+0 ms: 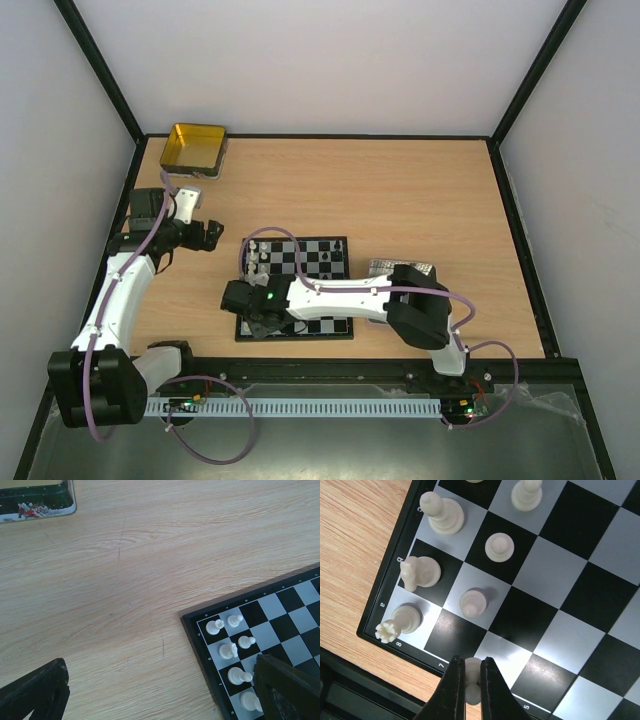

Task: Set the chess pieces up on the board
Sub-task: Place the chess piece on the chessboard.

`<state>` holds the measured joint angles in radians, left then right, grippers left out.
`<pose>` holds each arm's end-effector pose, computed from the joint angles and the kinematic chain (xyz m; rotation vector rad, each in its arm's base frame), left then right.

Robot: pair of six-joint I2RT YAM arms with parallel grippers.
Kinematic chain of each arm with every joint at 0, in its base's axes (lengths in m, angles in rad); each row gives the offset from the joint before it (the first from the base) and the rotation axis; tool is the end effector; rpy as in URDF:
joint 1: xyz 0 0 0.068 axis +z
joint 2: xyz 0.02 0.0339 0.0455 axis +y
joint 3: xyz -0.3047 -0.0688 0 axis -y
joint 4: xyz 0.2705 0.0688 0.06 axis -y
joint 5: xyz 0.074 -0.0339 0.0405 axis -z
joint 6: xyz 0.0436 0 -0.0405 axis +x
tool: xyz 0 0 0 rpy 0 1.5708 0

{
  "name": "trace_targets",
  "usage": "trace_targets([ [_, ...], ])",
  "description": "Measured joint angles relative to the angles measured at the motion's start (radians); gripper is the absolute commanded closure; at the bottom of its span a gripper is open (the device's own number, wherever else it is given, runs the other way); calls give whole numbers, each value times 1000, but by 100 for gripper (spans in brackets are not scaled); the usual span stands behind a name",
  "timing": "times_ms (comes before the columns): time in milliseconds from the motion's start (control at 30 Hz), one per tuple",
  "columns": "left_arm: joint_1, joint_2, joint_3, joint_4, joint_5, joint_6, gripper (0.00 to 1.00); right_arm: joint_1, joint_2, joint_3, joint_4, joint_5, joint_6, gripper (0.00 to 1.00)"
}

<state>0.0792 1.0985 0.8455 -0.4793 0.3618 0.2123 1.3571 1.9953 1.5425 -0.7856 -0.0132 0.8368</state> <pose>0.2441 0.0039 0.2985 0.3329 2.2348 -0.2618 0.0956 0.4432 0.2156 -0.7666 2.8672 0.4519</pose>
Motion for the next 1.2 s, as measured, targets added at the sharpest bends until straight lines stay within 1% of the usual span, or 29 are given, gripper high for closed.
trace_targets([
  [267,1,0,-1,1,0,0,1,0,54,54,-10,-6,-23,96],
  [700,1,-3,-6,2,0,0,0,0,78,73,-15,-16,-37,92],
  [800,1,-3,-7,2,0,0,0,0,88,79,-15,-22,-41,89],
  [1200,1,-3,-8,3,0,0,1,0,108,82,-14,-41,-48,88],
])
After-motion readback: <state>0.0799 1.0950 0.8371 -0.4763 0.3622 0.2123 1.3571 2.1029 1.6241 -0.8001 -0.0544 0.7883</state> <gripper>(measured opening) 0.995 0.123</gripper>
